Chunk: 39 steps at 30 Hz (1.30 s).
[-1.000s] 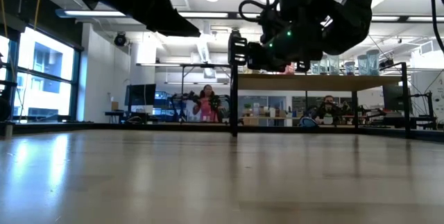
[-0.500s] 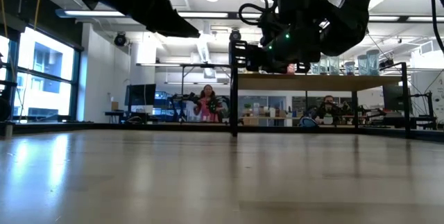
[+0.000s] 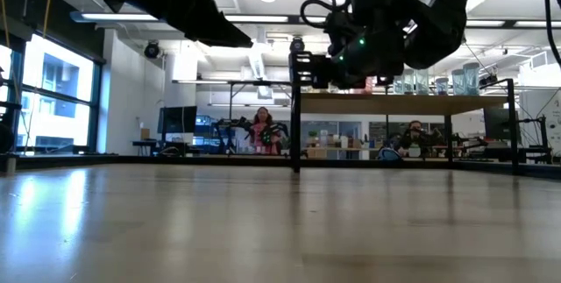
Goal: Pick and place medicine bottles onto shelf by color
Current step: Put the yellow pill bottle on the shelf aligned with the other yellow pill bottles
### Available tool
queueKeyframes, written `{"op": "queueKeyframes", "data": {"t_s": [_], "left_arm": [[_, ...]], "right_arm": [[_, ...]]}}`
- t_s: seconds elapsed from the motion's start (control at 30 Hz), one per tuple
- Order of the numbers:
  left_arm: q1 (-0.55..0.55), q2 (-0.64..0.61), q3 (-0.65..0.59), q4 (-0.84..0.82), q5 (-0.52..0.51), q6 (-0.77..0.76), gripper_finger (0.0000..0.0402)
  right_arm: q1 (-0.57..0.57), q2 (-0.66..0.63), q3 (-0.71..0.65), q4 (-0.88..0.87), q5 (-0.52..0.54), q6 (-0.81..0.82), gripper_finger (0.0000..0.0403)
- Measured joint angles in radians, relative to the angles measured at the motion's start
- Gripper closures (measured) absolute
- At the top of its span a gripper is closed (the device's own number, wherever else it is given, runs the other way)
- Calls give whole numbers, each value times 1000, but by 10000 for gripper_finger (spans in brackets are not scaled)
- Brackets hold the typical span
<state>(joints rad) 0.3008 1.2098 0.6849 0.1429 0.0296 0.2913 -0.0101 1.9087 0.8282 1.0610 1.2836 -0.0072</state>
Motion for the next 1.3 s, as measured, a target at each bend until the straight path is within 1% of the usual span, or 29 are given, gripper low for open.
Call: {"op": "queueKeyframes", "data": {"t_s": [0.27, 0.53, 0.63, 0.77, 1.3], "left_arm": [[0, 0, 0, 0, 0, 0, 193], [0, 0, 0, 0, 0, -1, 193], [0, 0, 0, 0, 0, -1, 193], [0, 0, 0, 0, 0, -1, 193], [0, 0, 0, 3, 0, -1, 193]], "right_arm": [[-1, 0, 35, 4, -8, -103, 254], [-3, 0, 36, 4, -2, -106, 226], [-3, 0, 36, 5, 17, -109, 221], [-3, 0, 36, 19, 33, -141, 221], [-3, -1, 36, 156, 26, -298, 221]]}}
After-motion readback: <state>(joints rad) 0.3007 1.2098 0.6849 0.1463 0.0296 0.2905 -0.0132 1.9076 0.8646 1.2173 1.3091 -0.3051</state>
